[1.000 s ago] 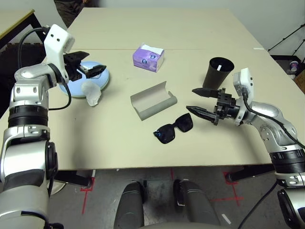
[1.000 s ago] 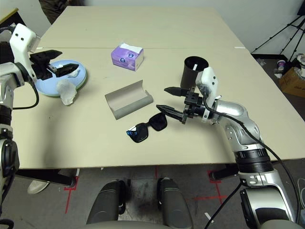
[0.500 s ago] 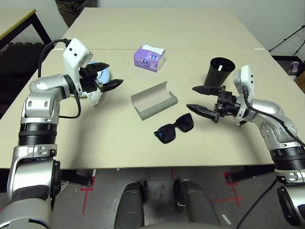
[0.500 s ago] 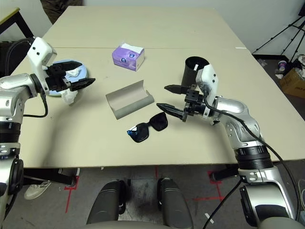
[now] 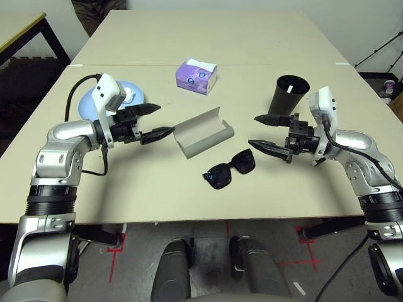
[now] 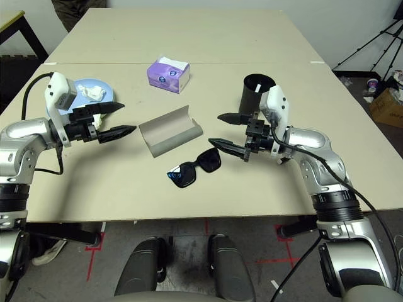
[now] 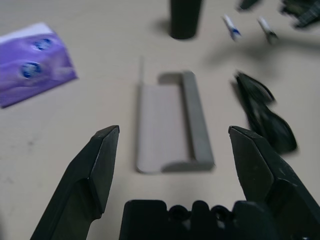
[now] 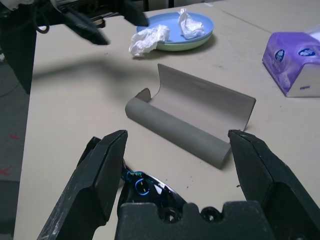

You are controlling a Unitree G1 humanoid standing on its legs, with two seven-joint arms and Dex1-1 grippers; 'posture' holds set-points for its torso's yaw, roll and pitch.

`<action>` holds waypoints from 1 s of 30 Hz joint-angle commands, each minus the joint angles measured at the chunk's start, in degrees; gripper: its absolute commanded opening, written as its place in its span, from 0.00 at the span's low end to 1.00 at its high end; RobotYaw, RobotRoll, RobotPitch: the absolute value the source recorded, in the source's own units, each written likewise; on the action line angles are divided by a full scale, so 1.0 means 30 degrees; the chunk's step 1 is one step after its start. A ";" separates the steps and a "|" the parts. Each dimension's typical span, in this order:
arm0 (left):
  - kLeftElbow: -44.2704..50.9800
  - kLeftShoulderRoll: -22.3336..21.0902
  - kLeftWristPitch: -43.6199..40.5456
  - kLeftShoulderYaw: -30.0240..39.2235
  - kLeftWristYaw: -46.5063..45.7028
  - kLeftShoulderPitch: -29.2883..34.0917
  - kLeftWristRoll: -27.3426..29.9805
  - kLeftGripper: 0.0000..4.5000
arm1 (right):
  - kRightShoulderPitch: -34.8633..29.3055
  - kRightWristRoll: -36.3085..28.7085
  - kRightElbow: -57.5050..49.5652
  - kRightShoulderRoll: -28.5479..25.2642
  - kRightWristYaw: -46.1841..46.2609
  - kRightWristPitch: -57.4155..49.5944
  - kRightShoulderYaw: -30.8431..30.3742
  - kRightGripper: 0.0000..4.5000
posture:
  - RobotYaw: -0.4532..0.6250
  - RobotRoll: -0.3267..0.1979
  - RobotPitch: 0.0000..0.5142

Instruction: Organize and tidy the items on the table.

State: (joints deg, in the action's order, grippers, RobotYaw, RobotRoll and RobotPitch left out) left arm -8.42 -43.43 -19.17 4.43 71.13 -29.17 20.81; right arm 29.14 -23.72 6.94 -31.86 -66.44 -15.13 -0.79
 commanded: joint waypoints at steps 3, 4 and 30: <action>-0.0985 -0.0657 0.2922 -0.1325 0.2604 0.0746 -0.0707 0.99 | 0.0692 0.0319 0.0487 -0.0514 -0.0863 0.0263 -0.0316 1.00 | 0.44 0.62 0.32; -0.1176 -0.0600 0.3036 -0.1391 0.2679 0.0671 -0.0673 0.99 | 0.0818 0.0398 0.0547 -0.0593 -0.0999 0.0263 -0.0387 1.00 | 0.44 0.62 0.32; -0.0113 0.0233 0.4815 -0.1851 0.2297 0.1051 -0.0535 0.99 | 0.4544 0.5450 -0.5480 -0.3955 -0.2925 -0.3700 -0.6015 1.00 | 0.45 0.62 0.36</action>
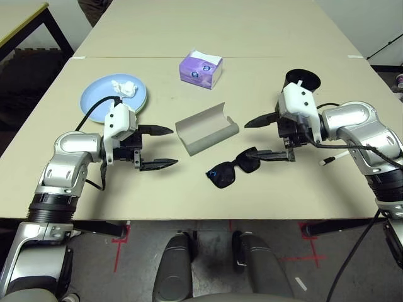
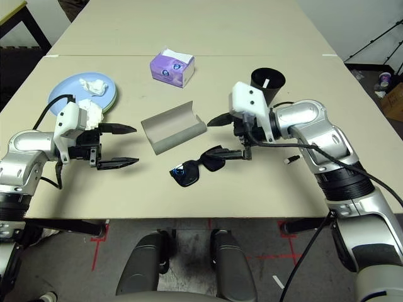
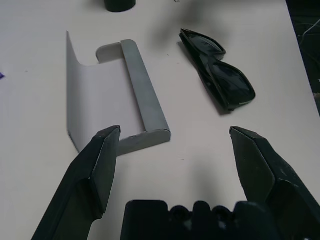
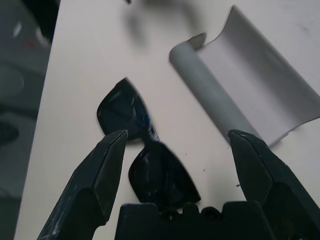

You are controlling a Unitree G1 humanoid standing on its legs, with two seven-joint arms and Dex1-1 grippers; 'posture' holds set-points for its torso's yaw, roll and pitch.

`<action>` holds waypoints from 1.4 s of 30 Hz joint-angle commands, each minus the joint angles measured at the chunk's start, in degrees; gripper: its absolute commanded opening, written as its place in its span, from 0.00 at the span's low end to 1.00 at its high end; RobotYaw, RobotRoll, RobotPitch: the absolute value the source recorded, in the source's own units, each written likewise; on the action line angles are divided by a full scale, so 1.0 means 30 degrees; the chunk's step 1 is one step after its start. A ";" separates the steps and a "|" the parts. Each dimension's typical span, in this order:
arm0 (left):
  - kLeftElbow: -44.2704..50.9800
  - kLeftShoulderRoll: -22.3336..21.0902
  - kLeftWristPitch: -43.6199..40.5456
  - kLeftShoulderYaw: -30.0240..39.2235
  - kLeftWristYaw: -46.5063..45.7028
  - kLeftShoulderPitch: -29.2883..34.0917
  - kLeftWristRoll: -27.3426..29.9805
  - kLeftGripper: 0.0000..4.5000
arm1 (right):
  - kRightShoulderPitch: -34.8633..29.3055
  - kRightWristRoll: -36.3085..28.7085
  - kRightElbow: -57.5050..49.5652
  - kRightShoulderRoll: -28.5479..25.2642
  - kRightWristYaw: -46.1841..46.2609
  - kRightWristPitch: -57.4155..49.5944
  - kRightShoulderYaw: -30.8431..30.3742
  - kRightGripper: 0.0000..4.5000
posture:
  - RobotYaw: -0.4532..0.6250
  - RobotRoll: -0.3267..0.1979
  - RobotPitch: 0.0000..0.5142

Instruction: Organize and tidy the items on the table.

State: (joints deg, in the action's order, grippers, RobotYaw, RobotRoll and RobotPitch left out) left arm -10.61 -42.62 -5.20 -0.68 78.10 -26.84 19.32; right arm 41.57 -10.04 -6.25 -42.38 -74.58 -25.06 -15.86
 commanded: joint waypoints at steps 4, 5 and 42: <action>0.0665 0.0008 0.0085 -0.0106 -0.0203 0.0320 -0.0010 0.99 | 0.1604 0.2531 -0.1337 -0.0571 -0.0474 -0.0567 -0.2691 1.00 | 0.45 0.62 0.36; 0.0635 0.0023 0.0088 -0.0116 -0.0251 0.0302 -0.0014 0.99 | 0.1971 0.2963 -0.1296 -0.0492 -0.0548 -0.0563 -0.3152 1.00 | 0.45 0.62 0.36; 0.0478 0.0362 0.0237 -0.0311 -0.0998 0.0231 -0.0204 0.99 | 0.5385 1.1012 -0.1812 0.2506 -0.3957 -0.1248 -0.8581 1.00 | 0.45 0.62 0.36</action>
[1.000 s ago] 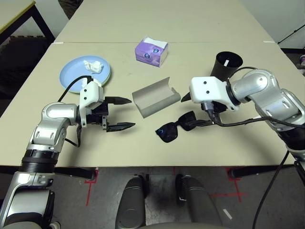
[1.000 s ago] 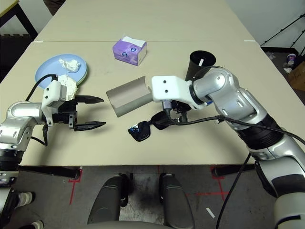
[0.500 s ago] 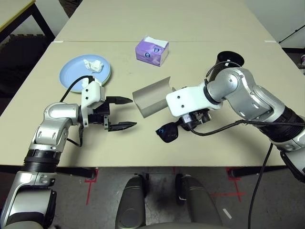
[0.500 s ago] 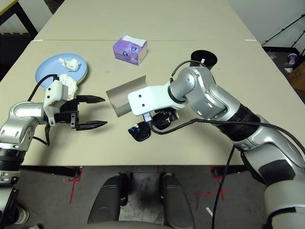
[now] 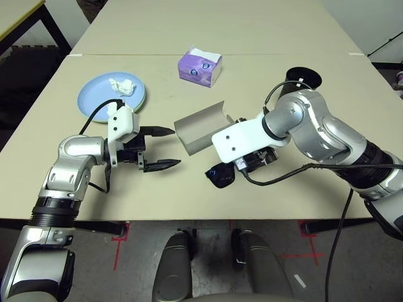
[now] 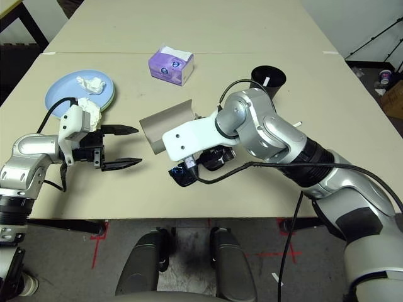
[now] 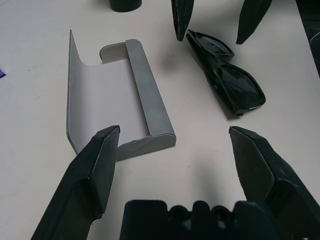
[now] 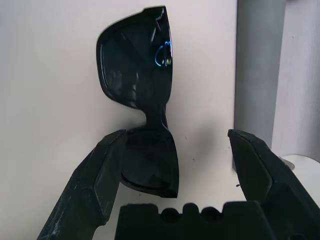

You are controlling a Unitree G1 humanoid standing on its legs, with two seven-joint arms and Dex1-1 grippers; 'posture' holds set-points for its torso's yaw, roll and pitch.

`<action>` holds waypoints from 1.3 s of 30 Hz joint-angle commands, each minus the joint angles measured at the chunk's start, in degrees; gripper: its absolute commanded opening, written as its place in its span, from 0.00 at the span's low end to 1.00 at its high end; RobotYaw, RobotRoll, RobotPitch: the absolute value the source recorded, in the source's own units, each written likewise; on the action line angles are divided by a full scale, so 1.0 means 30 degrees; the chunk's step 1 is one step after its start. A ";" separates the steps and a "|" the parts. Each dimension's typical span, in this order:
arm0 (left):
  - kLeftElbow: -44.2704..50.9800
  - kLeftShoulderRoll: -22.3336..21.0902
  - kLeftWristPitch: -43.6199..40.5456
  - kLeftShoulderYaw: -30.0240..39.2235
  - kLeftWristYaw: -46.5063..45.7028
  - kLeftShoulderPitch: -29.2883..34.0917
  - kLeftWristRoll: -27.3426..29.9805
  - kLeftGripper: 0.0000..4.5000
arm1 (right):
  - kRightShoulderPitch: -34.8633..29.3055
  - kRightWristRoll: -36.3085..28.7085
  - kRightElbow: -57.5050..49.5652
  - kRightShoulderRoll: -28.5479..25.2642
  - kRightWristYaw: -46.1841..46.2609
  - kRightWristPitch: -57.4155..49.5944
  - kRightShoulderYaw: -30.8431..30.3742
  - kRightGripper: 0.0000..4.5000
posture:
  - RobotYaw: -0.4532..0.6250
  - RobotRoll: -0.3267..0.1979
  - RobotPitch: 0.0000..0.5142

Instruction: Organize and tidy the items on the table.

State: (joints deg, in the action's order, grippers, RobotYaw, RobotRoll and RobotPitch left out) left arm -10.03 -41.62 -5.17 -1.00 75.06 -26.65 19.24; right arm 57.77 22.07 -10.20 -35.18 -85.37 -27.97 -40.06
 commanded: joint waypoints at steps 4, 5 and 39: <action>0.0388 0.0061 0.0130 -0.0223 -0.0072 0.0154 -0.0178 0.99 | -0.0169 0.0781 -0.0506 0.0271 -0.0384 -0.0266 -0.0742 1.00 | 0.45 0.62 0.36; 0.0420 0.0067 0.0122 -0.0224 -0.0102 0.0164 -0.0176 0.99 | -0.0256 0.0938 -0.0460 0.0274 -0.0307 -0.0094 -0.0822 1.00 | 0.45 0.62 0.37; 0.0739 0.0019 0.0185 -0.0212 -0.0566 0.0542 -0.0185 0.99 | -0.0998 0.2609 0.0733 0.1501 -0.0521 0.0897 -0.0764 1.00 | 0.47 0.62 0.34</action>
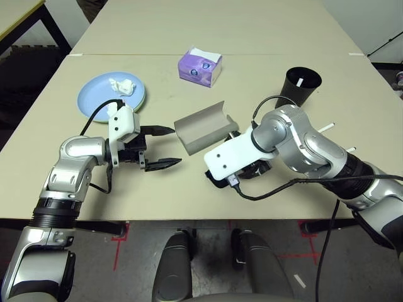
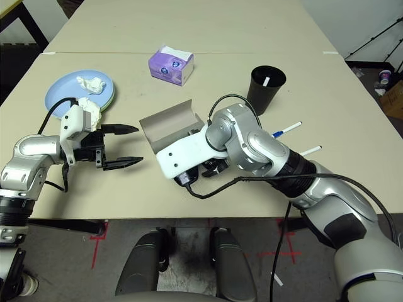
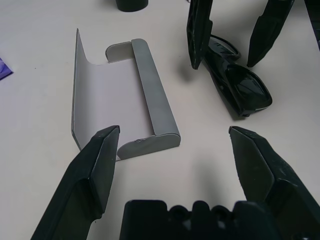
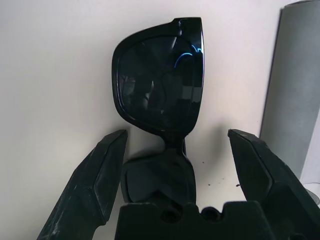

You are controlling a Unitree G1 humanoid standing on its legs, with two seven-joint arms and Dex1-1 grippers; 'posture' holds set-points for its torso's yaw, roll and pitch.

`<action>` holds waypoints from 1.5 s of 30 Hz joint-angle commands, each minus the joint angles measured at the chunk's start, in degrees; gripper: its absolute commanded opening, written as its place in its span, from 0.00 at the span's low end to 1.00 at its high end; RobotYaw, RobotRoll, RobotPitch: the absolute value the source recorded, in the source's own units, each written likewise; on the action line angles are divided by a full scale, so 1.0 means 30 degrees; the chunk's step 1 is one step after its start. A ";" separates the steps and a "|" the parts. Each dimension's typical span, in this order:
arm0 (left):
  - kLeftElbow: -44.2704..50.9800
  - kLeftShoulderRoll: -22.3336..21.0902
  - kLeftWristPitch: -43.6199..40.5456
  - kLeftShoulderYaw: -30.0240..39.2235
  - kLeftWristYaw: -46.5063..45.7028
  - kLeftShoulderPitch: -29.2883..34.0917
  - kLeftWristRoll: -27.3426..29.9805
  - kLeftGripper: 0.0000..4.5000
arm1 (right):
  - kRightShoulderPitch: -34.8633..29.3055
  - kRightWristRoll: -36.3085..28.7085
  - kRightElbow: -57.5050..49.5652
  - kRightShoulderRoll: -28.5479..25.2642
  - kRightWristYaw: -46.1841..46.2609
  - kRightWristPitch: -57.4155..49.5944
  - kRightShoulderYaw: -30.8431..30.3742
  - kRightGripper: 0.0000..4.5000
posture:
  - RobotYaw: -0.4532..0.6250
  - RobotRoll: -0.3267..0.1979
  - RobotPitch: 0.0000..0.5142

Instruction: Organize and tidy the items on the table.

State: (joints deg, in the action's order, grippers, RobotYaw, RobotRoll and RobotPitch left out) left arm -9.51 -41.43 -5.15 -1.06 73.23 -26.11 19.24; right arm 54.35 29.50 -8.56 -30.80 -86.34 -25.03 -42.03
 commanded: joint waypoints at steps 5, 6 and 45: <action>0.0584 -0.0100 0.0185 -0.0158 0.0026 0.0438 -0.0185 0.99 | 0.0226 0.0160 0.0431 0.0071 -0.0166 0.0028 -0.0141 1.00 | 0.47 0.62 0.34; 0.0574 -0.0105 0.0191 -0.0152 0.0023 0.0439 -0.0187 0.99 | 0.0233 0.0178 0.0468 0.0073 -0.0155 0.0067 -0.0149 1.00 | 0.47 0.62 0.33; 0.0663 -0.0254 0.0080 -0.0058 -0.0066 0.0399 -0.0203 0.99 | 0.0297 0.0877 0.1433 0.0633 0.0197 0.2202 0.0040 1.00 | 0.48 0.62 0.33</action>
State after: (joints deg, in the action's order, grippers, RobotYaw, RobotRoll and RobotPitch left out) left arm -9.28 -41.51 -5.16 -1.06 72.80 -25.64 19.09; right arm 55.08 32.02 -4.18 -28.94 -85.50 -18.94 -42.02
